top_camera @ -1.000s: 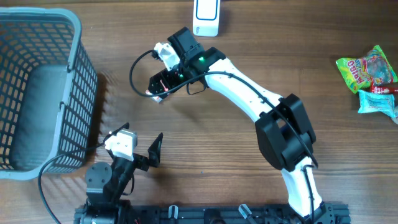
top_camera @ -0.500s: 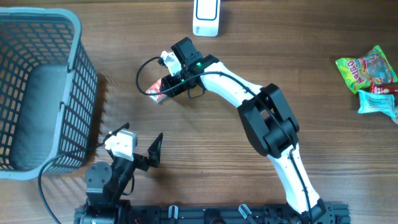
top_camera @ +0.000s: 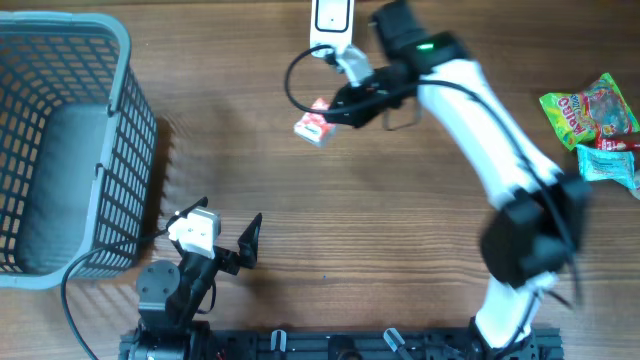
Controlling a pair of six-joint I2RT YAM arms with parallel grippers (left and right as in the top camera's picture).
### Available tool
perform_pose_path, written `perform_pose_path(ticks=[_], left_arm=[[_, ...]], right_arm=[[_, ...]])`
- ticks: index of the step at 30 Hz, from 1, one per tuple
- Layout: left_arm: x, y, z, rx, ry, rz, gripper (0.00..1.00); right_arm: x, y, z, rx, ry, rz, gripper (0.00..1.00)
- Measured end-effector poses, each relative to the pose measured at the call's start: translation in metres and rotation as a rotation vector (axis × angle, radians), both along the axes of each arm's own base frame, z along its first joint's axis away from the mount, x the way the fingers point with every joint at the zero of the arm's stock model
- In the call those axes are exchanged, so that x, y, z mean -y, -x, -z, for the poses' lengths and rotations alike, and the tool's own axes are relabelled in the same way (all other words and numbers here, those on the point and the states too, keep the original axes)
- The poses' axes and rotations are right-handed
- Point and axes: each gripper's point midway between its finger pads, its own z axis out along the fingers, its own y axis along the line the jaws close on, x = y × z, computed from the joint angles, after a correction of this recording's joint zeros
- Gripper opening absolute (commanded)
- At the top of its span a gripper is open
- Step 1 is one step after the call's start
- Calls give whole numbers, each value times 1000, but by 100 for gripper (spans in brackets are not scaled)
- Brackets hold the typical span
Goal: Scan the item barcode
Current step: 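Raise the Kleenex box with the right gripper up to the scanner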
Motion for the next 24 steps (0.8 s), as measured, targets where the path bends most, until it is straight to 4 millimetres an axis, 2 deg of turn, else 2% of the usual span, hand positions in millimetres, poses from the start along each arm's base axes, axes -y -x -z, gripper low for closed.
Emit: perform_pose_path(ticks=[2, 4, 6, 7, 9, 10, 13, 17, 19, 22, 24], left_arm=[[0, 0, 0, 0, 0, 0, 100], [0, 0, 0, 0, 0, 0, 100], [0, 0, 0, 0, 0, 0, 100], [0, 0, 0, 0, 0, 0, 100], [0, 0, 0, 0, 0, 0, 100], [0, 0, 0, 0, 0, 0, 100], [0, 0, 0, 0, 0, 0, 100], [0, 0, 0, 0, 0, 0, 100], [0, 0, 0, 0, 0, 0, 100], [0, 0, 0, 0, 0, 0, 100], [0, 0, 0, 0, 0, 0, 100]], right_arm=[[17, 23, -84, 184, -139, -54, 5], [25, 52, -144, 354, -215, -104, 5], [25, 75, -188, 520, -264, -151, 5], [27, 81, -217, 668, -286, -166, 5], [28, 79, -240, 814, -298, -180, 4], [25, 76, -263, 983, -316, -224, 4], [19, 87, -273, 1129, -360, -365, 4], [8, 122, -279, 1344, -535, -676, 4], [7, 135, -281, 1415, -629, -774, 4], [8, 148, -283, 1456, -730, -847, 4], [9, 151, -280, 1414, -759, -847, 4]])
